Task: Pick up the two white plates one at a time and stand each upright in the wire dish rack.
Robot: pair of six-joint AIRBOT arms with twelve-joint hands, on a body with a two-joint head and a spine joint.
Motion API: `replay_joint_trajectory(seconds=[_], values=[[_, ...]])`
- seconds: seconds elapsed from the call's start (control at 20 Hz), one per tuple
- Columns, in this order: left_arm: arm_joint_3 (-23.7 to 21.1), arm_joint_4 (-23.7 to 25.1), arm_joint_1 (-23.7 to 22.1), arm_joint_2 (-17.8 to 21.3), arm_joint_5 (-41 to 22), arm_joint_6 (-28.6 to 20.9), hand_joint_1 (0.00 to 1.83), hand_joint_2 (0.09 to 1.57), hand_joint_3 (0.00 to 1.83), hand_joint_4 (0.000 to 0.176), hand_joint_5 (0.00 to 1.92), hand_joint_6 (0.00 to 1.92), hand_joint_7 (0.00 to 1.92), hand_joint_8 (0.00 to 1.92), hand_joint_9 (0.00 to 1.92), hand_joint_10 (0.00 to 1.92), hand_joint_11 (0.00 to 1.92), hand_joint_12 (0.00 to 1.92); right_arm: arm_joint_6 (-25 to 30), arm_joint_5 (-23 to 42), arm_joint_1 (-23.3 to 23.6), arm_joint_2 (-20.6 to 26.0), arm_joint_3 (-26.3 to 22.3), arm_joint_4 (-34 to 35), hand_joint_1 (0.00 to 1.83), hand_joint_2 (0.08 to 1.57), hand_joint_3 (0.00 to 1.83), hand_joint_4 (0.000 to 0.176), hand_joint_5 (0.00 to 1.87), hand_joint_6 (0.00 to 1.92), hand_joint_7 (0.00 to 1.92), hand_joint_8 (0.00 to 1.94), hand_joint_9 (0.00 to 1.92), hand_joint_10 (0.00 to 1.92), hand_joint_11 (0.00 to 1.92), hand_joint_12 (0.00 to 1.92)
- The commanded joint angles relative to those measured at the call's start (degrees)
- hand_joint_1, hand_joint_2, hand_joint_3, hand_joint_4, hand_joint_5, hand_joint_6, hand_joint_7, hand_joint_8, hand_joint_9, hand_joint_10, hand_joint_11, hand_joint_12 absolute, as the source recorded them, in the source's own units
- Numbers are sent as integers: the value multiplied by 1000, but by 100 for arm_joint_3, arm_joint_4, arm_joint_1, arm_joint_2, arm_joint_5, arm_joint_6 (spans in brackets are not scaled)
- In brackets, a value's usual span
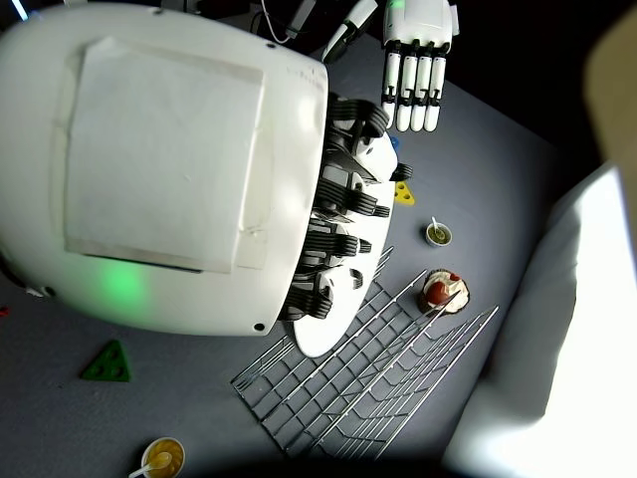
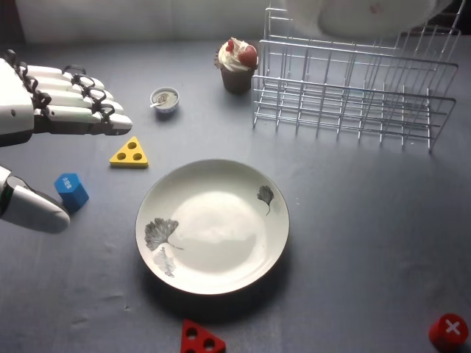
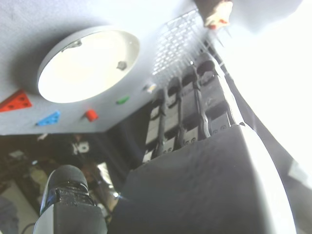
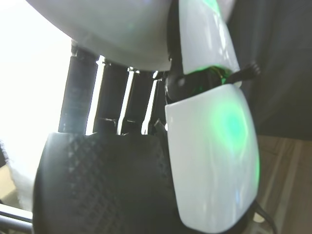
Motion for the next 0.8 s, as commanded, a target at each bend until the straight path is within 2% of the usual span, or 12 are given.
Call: replay_joint_trajectory(seconds=[0.0, 0.05, 0.1, 0.15, 0.3, 0.35, 0.4, 0.45, 0.5, 0.55, 0.6, 0.75], values=[[27, -403, -74, 15, -283, -8, 0, 949, 0, 0, 135, 0, 157, 0, 140, 0, 155, 7, 71, 716, 117, 56, 55, 69, 1387, 1082, 2, 0, 900, 1090, 1026, 730, 1121, 919, 1215, 445], [27, -403, -82, 9, -281, -8, 0, 949, 0, 0, 128, 0, 148, 0, 130, 0, 142, 2, 72, 716, 117, 52, 86, 76, 1387, 1080, 0, 0, 904, 1082, 1029, 727, 1131, 906, 1262, 339], [28, -393, -97, 1, -270, -8, 0, 948, 0, 0, 132, 2, 157, 4, 140, 5, 155, 7, 73, 716, 117, 56, 125, 165, 1473, 1058, 0, 0, 913, 997, 1073, 572, 1155, 732, 1090, 1122], [25, -385, -106, -6, -266, -8, 0, 951, 1, 0, 134, 3, 159, 4, 140, 4, 154, 6, 73, 716, 122, 52, 187, 271, 1490, 1054, 0, 0, 914, 979, 1084, 537, 1155, 704, 1051, 1287], [26, -373, -108, -9, -263, -8, 0, 940, 0, 0, 118, 0, 159, 2, 150, 5, 155, 6, 74, 594, 137, 15, 405, 553, 1492, 1065, 1, 0, 877, 1035, 1053, 589, 1123, 750, 1024, 1356], [26, -368, -108, -10, -261, -8, 0, 939, 0, 0, 120, 1, 155, 0, 144, 2, 156, 6, 74, 508, 149, 8, 446, 638, 1407, 1082, 3, 0, 879, 1106, 1021, 720, 1124, 872, 1071, 855], [25, -367, -108, -12, -258, -8, 0, 942, 0, 0, 124, 3, 154, 0, 141, 0, 153, 5, 74, 393, 178, -4, 487, 694, 1388, 1093, 0, 0, 866, 1139, 1003, 769, 1114, 918, 1158, 579], [26, -364, -108, -13, -258, -8, 0, 941, 0, 0, 129, 4, 156, 1, 142, 1, 160, 8, 74, 325, 208, -8, 511, 755, 1386, 1085, 4, 0, 886, 1116, 1013, 749, 1121, 915, 1202, 437], [26, -363, -110, -15, -255, -8, 0, 944, 0, 0, 118, 0, 141, 0, 124, 0, 143, 1, 74, 297, 239, -5, 515, 771, 1472, 1063, 0, 0, 919, 986, 1051, 606, 1142, 760, 1057, 1179], [25, -357, -113, -19, -254, -8, 0, 940, 0, 0, 132, 6, 161, 8, 147, 10, 161, 9, 74, 259, 272, 4, 507, 775, 1489, 1059, 0, 0, 921, 971, 1066, 561, 1142, 733, 1022, 1336], [25, -342, -124, -25, -245, -8, 0, 939, 0, 0, 122, 1, 150, 3, 135, 4, 144, 2, 74, 212, 310, 14, 499, 806, 1493, 1055, 0, 0, 943, 941, 1096, 499, 1145, 725, 1010, 1375], [23, -321, -155, -37, -223, -8, 0, 935, 0, 0, 111, 0, 135, 0, 115, 0, 132, 0, 74, 51, 380, 27, 501, 926, 1498, 1053, 1, 0, 943, 938, 1065, 611, 1172, 661, 970, 1384]])
